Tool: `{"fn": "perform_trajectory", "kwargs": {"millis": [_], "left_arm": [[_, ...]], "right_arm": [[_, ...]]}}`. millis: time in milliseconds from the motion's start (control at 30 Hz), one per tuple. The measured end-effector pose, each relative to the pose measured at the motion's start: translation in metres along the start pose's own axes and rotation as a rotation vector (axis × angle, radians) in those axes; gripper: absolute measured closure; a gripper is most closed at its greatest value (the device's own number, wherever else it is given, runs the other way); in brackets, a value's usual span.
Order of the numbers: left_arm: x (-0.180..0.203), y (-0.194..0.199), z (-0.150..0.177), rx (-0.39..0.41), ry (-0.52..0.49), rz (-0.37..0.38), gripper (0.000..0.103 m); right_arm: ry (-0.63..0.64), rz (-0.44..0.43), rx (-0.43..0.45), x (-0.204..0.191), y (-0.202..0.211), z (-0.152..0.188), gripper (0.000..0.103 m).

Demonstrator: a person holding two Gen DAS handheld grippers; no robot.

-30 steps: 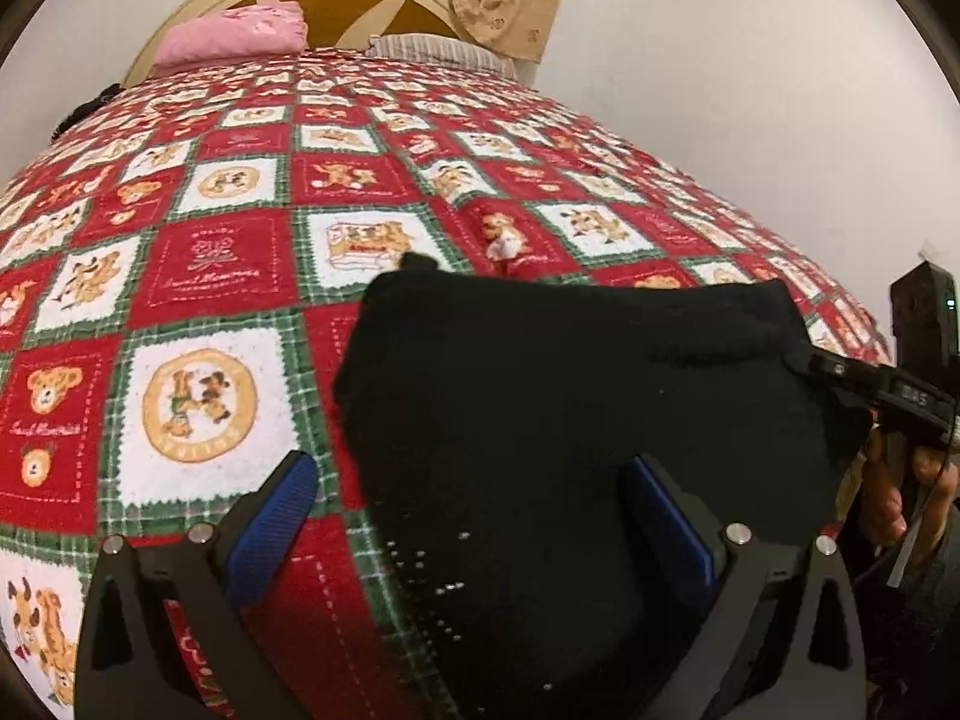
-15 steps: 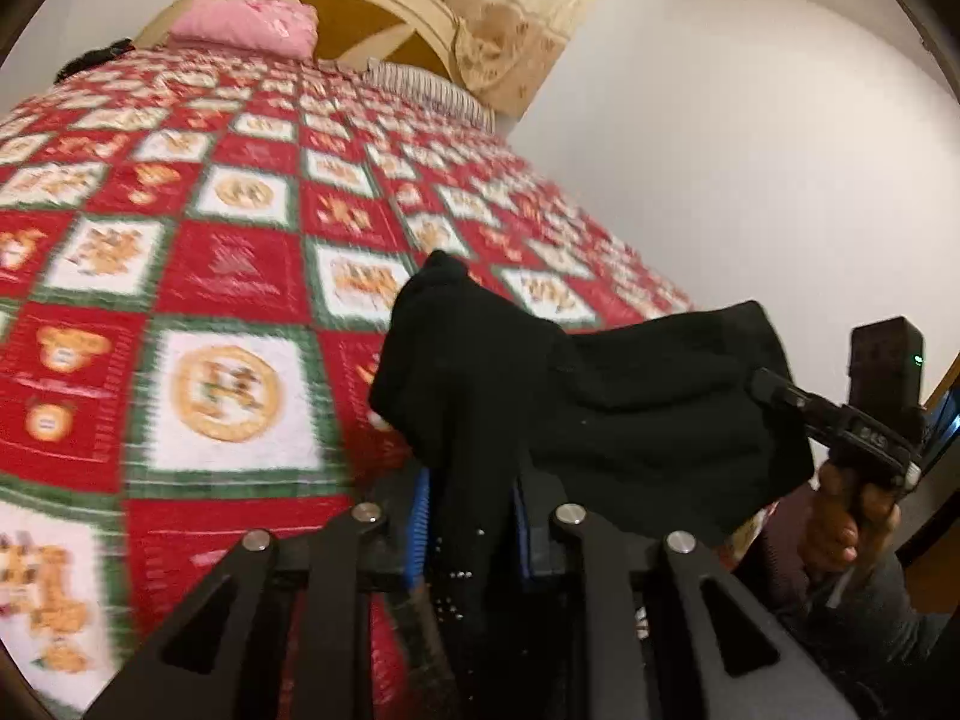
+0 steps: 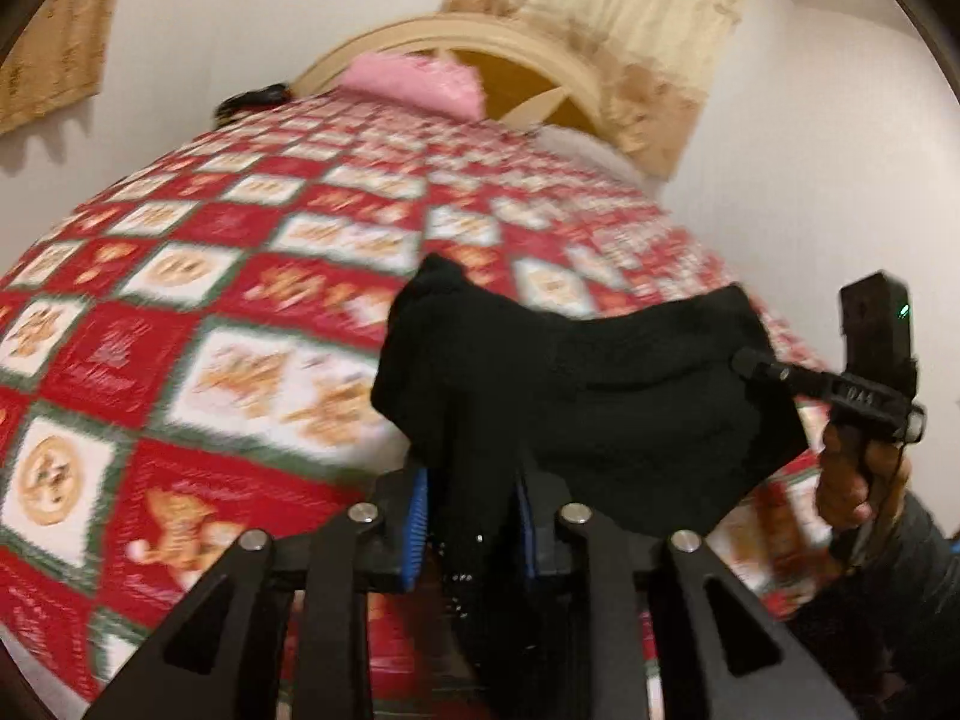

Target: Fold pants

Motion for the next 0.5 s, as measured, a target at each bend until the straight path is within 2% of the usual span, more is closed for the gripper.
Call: {"fn": "perform_trajectory", "kwargs": {"millis": [67, 100, 133, 167, 233, 267, 500], "left_arm": [[-0.018, -0.011, 0.011, -0.029, 0.002, -0.085, 0.061], [-0.023, -0.014, 0.016, -0.032, 0.004, -0.103, 0.046], [-0.027, -0.017, 0.02, -0.021, 0.026, -0.107, 0.035], [-0.029, -0.018, 0.02, -0.015, 0.039, -0.106, 0.032], [-0.032, -0.019, 0.024, -0.011, 0.054, -0.096, 0.028], [-0.033, -0.021, 0.025, -0.004, 0.058, -0.097, 0.027], [-0.03, -0.021, 0.023, 0.018, 0.051, -0.149, 0.019]], "right_arm": [[-0.027, 0.017, -0.04, 0.009, -0.023, 0.005, 0.075], [-0.067, 0.046, -0.062, 0.022, -0.033, 0.009, 0.073], [-0.101, 0.053, -0.071, 0.032, -0.038, 0.011, 0.071], [-0.135, 0.048, -0.079, 0.042, -0.041, 0.015, 0.069], [-0.164, 0.068, -0.099, 0.057, -0.045, 0.022, 0.057], [-0.174, 0.07, -0.1, 0.06, -0.045, 0.023, 0.055], [-0.216, 0.066, -0.094, 0.069, -0.048, 0.02, 0.052]]}}
Point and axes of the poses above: each gripper's, at about its wrist camera, not at the fingertips, and y roughly against the way its jaws point, x to its right, z to its underside, the point moved 8 cm from there along -y, roughly the way its jaws point, and after that the axes turned 1 degree about z, right-handed, at the moved point
